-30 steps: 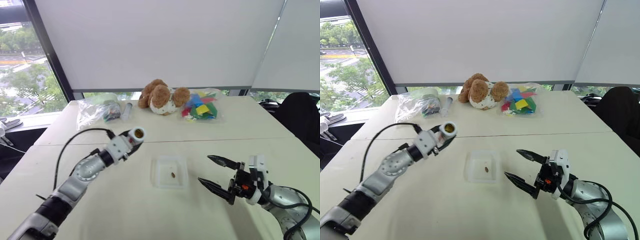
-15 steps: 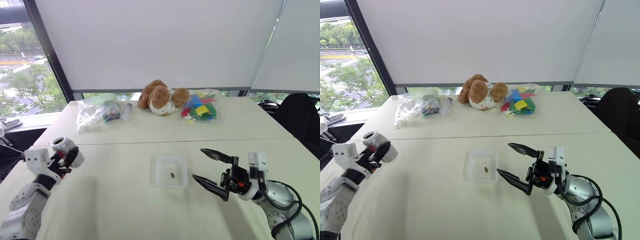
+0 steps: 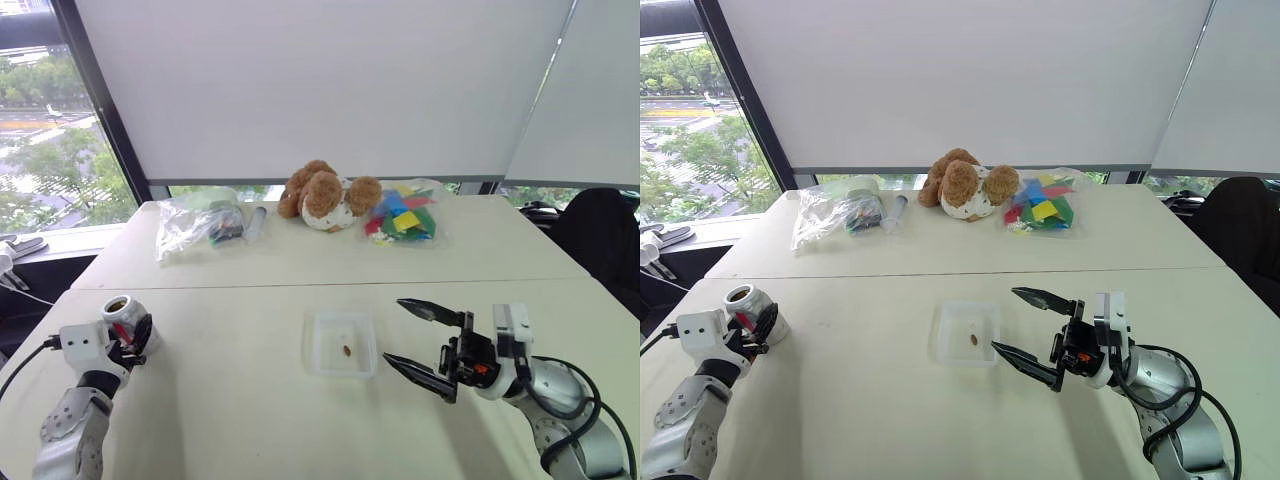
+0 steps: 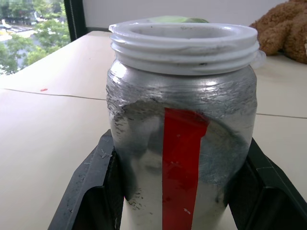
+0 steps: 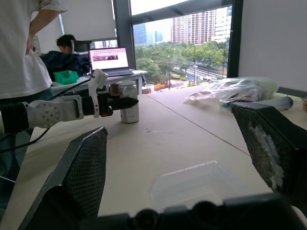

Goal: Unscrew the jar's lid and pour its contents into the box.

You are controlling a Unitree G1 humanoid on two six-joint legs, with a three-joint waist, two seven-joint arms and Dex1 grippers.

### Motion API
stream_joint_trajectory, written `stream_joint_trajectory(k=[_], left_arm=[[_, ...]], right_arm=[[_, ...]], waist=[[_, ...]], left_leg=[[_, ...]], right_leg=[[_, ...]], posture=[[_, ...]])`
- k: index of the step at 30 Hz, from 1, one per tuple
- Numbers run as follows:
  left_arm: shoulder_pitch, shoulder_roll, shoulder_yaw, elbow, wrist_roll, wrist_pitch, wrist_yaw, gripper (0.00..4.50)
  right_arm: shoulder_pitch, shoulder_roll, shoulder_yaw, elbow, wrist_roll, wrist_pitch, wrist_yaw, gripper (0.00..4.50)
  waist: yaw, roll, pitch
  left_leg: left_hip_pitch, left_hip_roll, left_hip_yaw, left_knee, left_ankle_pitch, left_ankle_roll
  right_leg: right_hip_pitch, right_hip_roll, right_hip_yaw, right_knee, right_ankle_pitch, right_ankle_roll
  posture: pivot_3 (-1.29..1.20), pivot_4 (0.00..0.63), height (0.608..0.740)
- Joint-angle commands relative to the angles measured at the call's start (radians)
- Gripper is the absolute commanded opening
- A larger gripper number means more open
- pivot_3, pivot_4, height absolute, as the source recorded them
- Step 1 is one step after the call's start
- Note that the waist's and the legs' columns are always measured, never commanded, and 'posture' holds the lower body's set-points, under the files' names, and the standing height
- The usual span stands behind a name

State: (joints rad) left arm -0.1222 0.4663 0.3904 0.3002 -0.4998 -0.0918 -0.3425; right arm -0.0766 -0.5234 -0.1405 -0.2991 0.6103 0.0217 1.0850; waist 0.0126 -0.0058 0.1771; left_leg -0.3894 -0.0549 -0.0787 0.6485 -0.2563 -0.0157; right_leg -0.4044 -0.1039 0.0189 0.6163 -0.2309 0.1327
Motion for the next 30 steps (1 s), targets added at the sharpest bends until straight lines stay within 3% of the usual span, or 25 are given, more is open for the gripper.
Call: stream_joint_trajectory(k=[1, 4, 14, 21, 26, 30], left_arm=[[0.002, 0.006, 0.029, 0.009, 0.008, 0.003, -0.025, 3.12], [0.009, 0.005, 0.032, -0.004, 0.005, 0.015, -0.045, 4.45], [0.121, 0.024, 0.041, -0.028, 0.038, -0.003, -0.134, 4.45], [0.308, 0.098, 0.071, -0.206, 0.048, 0.011, -0.248, 4.45], [0.593, 0.246, 0.125, -0.33, 0.066, -0.086, -0.544, 4.45], [0.675, 0.329, 0.159, -0.469, -0.002, -0.04, -0.666, 4.45]], right_arm=[[0.015, -0.016, -0.022, -0.021, 0.006, -0.012, 0.001, 4.5], [0.033, -0.028, -0.036, -0.028, 0.01, -0.009, -0.001, 4.5], [0.188, -0.084, -0.135, -0.083, 0.042, 0.015, -0.005, 4.5], [0.351, -0.139, -0.273, -0.101, 0.097, 0.021, 0.049, 4.5], [0.368, -0.193, -0.366, -0.072, 0.071, -0.036, 0.112, 4.5], [0.36, -0.276, -0.394, -0.097, 0.08, -0.002, 0.151, 4.5]], waist=[[-0.001, 0.0, 0.0], [-0.001, 0.0, 0.0], [-0.002, 0.0, 0.0], [0.001, -0.001, -0.001], [-0.014, -0.004, -0.002], [0.0, -0.003, -0.002]], left_leg=[[0.0, 0.0, 0.0, 0.0, 0.0, 0.0], [0.0, 0.0, 0.0, 0.0, 0.0, 0.0], [0.0, 0.001, 0.0, -0.001, 0.0, 0.0], [-0.001, 0.001, 0.001, -0.002, 0.0, 0.0], [-0.001, 0.002, 0.003, -0.004, -0.002, -0.002], [-0.002, 0.002, 0.005, -0.004, -0.003, -0.003]], right_leg=[[0.0, 0.0, 0.0, 0.0, 0.0, 0.0], [0.0, 0.0, 0.0, 0.0, 0.0, 0.0], [-0.001, 0.0, 0.0, -0.001, -0.001, -0.003], [0.0, -0.003, 0.0, -0.004, -0.005, -0.008], [-0.001, -0.008, 0.0, -0.005, -0.007, -0.01], [-0.002, -0.011, 0.001, -0.006, -0.008, -0.01]], posture=[[0.0, 0.15, 0.74], [0.0, 0.15, 0.74], [0.0, 0.15, 0.74], [0.0, 0.15, 0.74], [0.0, 0.15, 0.74], [0.0, 0.15, 0.74]])
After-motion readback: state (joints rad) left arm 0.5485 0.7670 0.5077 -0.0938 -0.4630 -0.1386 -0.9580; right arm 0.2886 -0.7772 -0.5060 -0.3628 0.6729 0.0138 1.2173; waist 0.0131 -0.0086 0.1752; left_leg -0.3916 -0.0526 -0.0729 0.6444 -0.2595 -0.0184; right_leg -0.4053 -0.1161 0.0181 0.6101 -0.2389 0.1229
